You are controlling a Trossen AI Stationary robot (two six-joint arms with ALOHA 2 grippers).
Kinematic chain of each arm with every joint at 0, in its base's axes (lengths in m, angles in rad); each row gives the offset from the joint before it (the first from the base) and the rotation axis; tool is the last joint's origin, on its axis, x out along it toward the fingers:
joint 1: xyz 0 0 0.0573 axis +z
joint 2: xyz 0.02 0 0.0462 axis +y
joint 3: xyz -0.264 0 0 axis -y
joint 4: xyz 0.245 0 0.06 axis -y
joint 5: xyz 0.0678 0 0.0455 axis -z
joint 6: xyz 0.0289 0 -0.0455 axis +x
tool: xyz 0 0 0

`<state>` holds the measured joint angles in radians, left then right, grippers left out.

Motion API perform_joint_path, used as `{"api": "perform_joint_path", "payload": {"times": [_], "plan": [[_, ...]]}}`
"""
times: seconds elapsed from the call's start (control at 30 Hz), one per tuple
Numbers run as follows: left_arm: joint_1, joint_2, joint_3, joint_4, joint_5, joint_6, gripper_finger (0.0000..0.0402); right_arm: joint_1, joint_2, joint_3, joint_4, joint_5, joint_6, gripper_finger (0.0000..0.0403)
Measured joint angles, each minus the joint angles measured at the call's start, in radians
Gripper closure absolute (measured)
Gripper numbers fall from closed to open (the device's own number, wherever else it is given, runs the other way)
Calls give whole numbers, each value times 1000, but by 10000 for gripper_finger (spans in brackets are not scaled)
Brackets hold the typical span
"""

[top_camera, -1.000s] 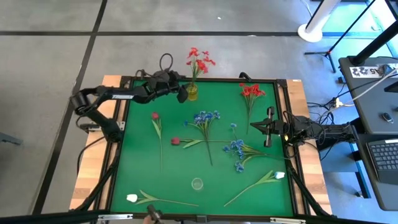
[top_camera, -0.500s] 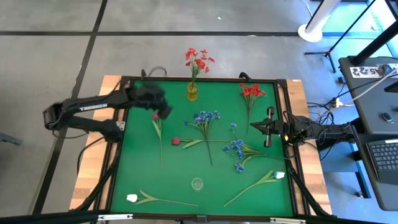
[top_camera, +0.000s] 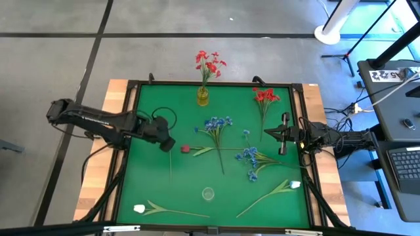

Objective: Sort flowers into vase by color
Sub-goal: Put the left red tulip into the yellow vase

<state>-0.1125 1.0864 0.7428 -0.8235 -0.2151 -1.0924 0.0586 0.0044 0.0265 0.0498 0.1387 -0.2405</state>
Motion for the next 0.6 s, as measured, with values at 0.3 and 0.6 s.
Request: {"api": "perform_joint_path", "payload": {"times": [0.3,0.6], "plan": [[-2,45,-140,118,12,-125,175,0,0,0,0,0,0,395],[85,134,-208,264,40,-158,175,0,0,0,0,0,0,395]]}}
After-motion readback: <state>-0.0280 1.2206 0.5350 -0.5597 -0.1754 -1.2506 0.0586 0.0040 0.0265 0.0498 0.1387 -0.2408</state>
